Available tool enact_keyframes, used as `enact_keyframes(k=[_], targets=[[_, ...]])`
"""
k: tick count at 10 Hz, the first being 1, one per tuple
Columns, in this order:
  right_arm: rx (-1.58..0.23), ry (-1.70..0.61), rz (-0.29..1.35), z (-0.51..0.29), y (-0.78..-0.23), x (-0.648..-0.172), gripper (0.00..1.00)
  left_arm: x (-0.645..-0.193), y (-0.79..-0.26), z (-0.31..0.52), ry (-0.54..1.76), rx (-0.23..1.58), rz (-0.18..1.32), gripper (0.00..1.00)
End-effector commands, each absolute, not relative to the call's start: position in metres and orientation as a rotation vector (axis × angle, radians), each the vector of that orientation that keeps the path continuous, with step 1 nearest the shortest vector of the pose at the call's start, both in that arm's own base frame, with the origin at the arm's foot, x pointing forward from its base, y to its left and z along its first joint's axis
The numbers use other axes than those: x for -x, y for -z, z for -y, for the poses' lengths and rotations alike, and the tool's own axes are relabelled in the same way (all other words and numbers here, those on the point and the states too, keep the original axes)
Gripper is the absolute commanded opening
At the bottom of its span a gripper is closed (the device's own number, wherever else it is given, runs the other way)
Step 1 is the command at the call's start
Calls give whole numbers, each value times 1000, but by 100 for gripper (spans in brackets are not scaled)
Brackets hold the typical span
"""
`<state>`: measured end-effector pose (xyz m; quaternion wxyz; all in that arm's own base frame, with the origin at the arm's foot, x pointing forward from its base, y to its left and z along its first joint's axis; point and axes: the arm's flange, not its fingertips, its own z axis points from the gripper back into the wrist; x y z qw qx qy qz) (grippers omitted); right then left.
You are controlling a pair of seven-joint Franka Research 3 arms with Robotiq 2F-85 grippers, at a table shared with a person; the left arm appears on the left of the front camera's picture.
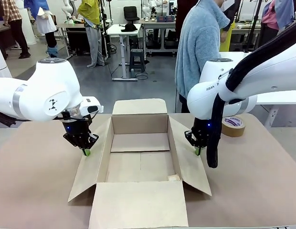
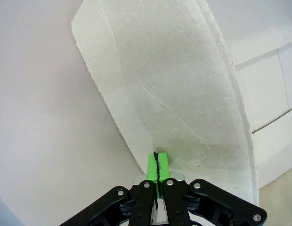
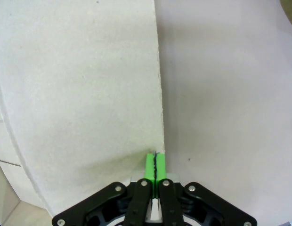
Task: Wrap the clocks to prevent damage.
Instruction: Once the human has placed the objects inside and stepped back, release both hands from the side flaps of the Package Box.
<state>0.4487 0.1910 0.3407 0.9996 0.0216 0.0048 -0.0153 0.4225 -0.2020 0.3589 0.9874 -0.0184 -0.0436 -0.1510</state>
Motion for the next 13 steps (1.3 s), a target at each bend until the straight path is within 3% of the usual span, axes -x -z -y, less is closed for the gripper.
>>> enact_keyframes(k=[1,13], targets=[[-41,30,-14,-191,-340,-448,1,-422,-358,202,297,30,83,0],[-41,30,-14,-191,-340,-448,1,-422,-358,202,297,30,83,0]])
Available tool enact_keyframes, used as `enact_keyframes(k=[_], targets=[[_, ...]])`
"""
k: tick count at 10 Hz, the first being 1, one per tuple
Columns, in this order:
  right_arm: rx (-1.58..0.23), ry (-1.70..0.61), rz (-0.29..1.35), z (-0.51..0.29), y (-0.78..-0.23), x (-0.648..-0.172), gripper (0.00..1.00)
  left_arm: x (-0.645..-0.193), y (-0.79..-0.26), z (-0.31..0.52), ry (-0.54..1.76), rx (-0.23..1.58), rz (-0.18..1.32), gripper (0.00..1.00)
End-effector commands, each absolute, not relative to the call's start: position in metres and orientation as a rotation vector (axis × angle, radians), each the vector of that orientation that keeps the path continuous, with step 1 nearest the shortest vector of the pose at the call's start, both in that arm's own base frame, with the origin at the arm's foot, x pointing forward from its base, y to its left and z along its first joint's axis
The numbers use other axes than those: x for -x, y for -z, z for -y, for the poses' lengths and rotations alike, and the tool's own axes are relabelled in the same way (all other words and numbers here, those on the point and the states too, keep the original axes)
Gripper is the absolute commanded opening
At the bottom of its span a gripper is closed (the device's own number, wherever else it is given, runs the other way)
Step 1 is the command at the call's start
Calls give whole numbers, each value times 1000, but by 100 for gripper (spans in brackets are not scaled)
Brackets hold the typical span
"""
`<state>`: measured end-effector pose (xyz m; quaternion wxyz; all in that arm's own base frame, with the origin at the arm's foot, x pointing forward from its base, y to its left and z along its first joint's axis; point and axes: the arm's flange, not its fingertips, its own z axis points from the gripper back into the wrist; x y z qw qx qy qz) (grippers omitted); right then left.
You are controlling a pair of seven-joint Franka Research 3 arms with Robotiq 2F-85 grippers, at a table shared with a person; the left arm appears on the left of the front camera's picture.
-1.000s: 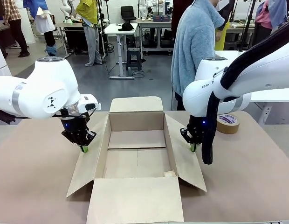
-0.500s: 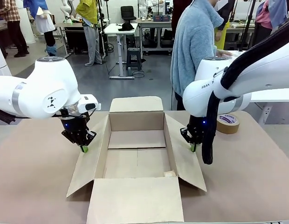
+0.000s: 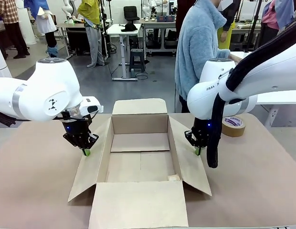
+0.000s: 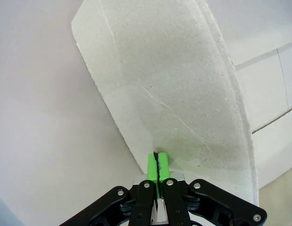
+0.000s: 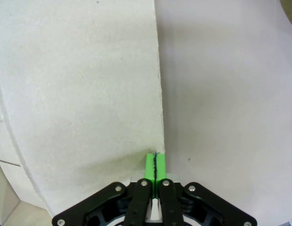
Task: Wrap the clocks to prevent damage.
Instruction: Once the human has placed the objects inside and stepped back, release both hands from the side flaps of the Package Box.
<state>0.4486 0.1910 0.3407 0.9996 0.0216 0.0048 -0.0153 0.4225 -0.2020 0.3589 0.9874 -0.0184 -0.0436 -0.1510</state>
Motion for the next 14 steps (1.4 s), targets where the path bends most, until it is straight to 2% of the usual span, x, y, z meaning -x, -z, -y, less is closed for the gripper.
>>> enact_keyframes(k=[1,14], targets=[[-41,30,-14,-191,-340,-448,1,-422,-358,202,297,30,83,0],[-41,30,-14,-191,-340,-448,1,-422,-358,202,297,30,83,0]])
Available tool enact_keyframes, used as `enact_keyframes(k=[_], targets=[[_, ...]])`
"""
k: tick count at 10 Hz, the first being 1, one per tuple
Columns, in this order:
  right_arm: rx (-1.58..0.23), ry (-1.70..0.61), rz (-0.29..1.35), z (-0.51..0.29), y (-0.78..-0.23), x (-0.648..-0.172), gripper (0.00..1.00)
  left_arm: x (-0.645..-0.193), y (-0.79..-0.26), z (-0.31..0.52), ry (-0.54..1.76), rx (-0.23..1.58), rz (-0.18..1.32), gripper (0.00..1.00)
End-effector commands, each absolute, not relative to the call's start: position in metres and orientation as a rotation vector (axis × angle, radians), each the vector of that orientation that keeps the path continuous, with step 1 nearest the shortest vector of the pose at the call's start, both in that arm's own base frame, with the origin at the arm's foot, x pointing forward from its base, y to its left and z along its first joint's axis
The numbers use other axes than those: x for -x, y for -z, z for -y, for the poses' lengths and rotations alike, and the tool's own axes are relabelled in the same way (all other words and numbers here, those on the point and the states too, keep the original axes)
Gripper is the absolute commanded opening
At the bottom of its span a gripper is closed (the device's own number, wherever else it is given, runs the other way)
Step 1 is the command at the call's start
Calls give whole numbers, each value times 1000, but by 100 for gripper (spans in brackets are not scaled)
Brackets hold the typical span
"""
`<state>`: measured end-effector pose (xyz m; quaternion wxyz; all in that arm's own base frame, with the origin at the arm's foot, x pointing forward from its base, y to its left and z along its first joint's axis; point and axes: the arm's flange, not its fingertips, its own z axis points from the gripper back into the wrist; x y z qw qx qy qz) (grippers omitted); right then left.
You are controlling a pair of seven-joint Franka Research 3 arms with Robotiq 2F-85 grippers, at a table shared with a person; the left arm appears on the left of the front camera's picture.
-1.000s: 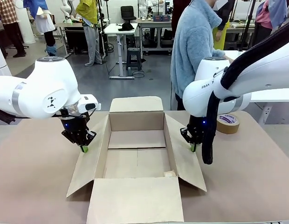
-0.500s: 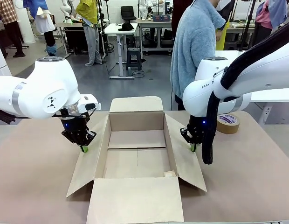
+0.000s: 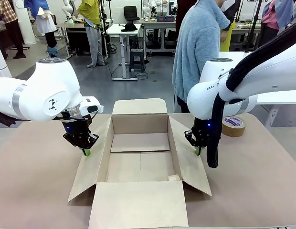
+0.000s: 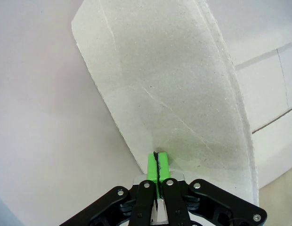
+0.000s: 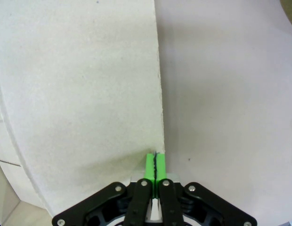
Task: Wrap the clocks to prevent damage.
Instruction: Once the human has placed the objects inside and stepped back, release both hands from the side flaps of the Package Box.
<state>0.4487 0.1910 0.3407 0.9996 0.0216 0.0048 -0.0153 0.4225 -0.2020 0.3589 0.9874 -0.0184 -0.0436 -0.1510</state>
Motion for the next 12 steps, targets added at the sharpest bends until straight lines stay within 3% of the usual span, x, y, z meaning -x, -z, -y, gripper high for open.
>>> enact_keyframes(k=[1,12], targets=[[-41,30,-14,-191,-340,-448,1,-422,-358,202,297,30,83,0],[-41,30,-14,-191,-340,-448,1,-422,-358,202,297,30,83,0]])
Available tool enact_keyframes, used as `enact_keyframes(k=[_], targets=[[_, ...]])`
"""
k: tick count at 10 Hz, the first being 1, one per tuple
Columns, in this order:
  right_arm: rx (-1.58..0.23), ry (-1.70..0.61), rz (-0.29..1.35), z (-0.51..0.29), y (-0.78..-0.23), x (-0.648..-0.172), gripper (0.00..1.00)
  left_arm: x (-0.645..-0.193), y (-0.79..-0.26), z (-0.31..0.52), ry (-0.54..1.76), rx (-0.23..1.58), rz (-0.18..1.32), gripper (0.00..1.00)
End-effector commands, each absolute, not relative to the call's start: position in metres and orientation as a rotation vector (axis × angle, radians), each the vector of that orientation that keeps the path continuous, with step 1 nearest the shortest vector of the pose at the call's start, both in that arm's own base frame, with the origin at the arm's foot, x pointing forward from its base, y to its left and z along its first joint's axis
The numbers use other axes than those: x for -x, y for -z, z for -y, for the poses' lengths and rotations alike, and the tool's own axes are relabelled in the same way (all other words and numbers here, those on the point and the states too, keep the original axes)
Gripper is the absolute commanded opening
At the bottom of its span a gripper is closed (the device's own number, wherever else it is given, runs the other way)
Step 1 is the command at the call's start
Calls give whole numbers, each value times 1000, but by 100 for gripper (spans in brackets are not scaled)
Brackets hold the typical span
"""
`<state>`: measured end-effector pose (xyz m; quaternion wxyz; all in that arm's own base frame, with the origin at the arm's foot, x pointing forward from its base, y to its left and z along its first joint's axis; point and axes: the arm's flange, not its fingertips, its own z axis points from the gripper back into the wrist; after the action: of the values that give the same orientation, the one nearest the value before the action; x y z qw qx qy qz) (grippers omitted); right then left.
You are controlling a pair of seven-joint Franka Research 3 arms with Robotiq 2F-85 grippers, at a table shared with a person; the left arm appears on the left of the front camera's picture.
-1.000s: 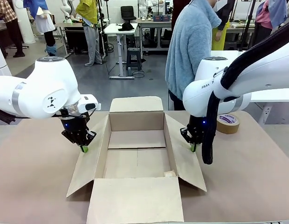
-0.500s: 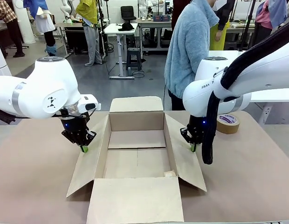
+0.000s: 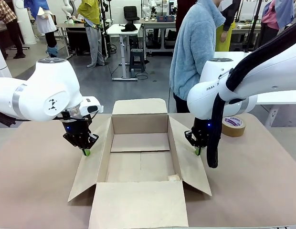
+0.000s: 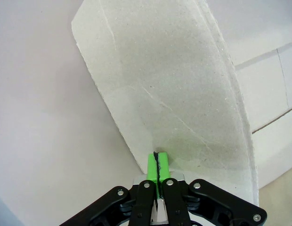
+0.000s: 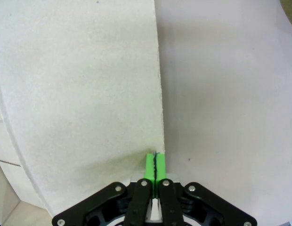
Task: Wrap the clocks to prevent damage.
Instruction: Once the human has placed the objects inside and stepped back, release both hands from the side flaps of the Package Box.
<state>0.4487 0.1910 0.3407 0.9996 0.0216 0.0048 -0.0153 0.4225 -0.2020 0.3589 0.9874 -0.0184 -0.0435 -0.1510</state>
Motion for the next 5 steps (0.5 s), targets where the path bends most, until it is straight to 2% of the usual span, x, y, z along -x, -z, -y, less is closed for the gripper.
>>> enact_keyframes(k=[1,5], targets=[[-41,30,-14,-191,-340,-448,1,-422,-358,202,297,30,83,0],[-41,30,-14,-191,-340,-448,1,-422,-358,202,297,30,83,0]])
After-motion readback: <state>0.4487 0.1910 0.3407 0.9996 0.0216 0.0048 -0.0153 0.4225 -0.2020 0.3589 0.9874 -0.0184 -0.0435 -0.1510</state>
